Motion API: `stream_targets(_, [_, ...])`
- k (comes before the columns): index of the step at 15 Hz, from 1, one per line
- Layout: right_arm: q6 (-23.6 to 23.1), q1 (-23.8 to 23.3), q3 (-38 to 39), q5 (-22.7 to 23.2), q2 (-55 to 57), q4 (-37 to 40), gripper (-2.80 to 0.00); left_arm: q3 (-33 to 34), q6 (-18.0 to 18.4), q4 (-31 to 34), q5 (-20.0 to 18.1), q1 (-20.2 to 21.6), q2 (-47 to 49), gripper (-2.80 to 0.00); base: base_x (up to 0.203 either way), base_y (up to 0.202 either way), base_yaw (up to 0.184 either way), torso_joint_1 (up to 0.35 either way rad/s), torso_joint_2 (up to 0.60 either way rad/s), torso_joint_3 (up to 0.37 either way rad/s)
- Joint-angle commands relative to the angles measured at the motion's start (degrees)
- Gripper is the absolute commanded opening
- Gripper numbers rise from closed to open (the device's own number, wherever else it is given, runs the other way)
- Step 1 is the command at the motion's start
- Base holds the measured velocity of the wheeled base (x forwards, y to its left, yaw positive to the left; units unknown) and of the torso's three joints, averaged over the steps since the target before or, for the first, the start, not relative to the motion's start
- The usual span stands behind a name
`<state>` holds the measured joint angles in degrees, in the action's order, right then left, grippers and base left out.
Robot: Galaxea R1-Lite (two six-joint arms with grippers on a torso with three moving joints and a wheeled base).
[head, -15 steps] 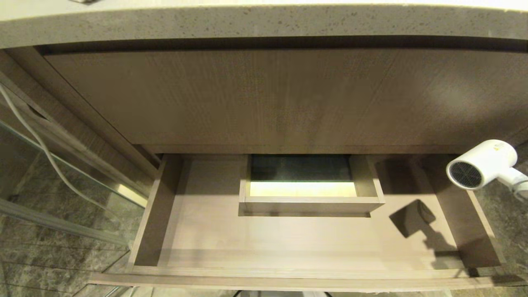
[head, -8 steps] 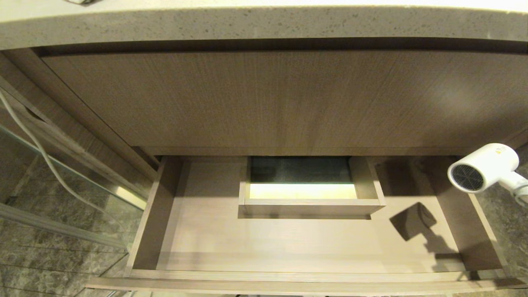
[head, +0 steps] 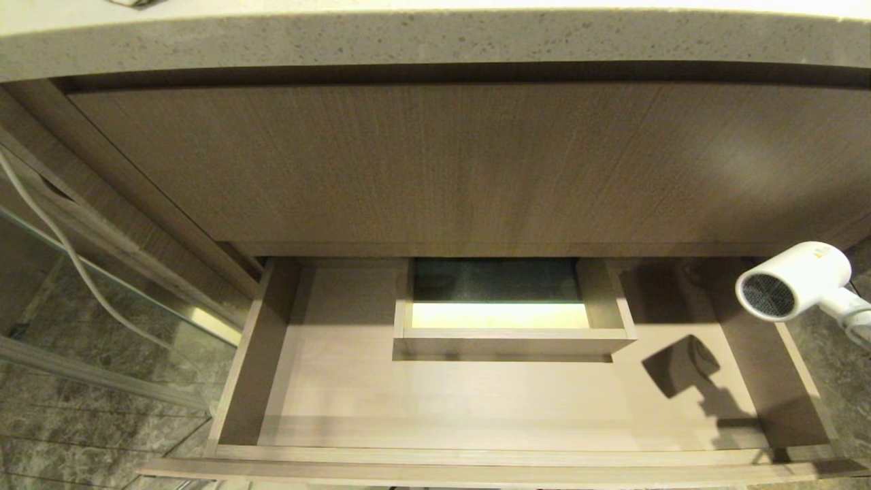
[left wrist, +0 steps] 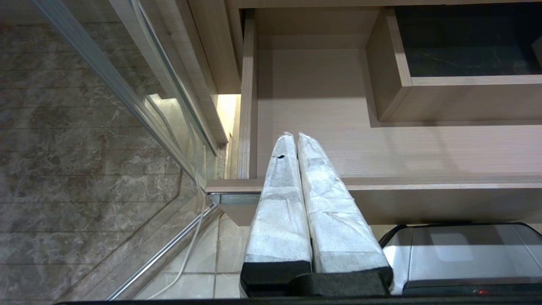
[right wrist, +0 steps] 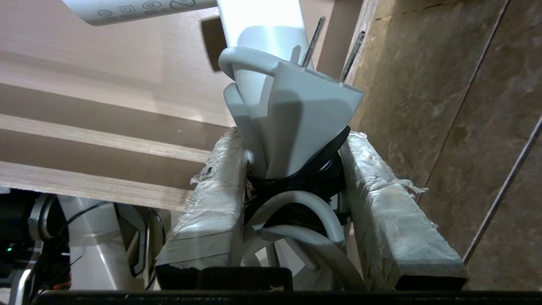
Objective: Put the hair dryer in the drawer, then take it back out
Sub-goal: Put it into the drawer
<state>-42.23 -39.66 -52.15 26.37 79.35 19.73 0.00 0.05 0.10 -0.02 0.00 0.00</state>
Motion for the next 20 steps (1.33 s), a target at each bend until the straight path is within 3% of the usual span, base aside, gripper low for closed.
stream_targets(1, [-0.2,0.0,0.5,0.1,0.4,0.5,-2.80,0.0,0.0,0.0,0.0,0.0,0.0,-2.80,0.000,0.000,0.000,0.000,0.00,0.000])
stream_targets(10, [0.3,0.6,6.3,0.5,8.7,1.1,-2.80,0.0,0.0,0.0,0.0,0.0,0.0,-2.80,0.000,0.000,0.000,0.000,0.00,0.000])
stream_targets(14, [0.3,1.8,5.8,4.3,17.1,0.2,-2.80,0.0,0.0,0.0,0.0,0.0,0.0,-2.80,0.000,0.000,0.000,0.000,0.00,0.000])
stream_targets(20, [3.0,7.8,3.8,4.1,29.8,-9.1,-2.80,0.0,0.0,0.0,0.0,0.0,0.0,-2.80,0.000,0.000,0.000,0.000,0.00,0.000])
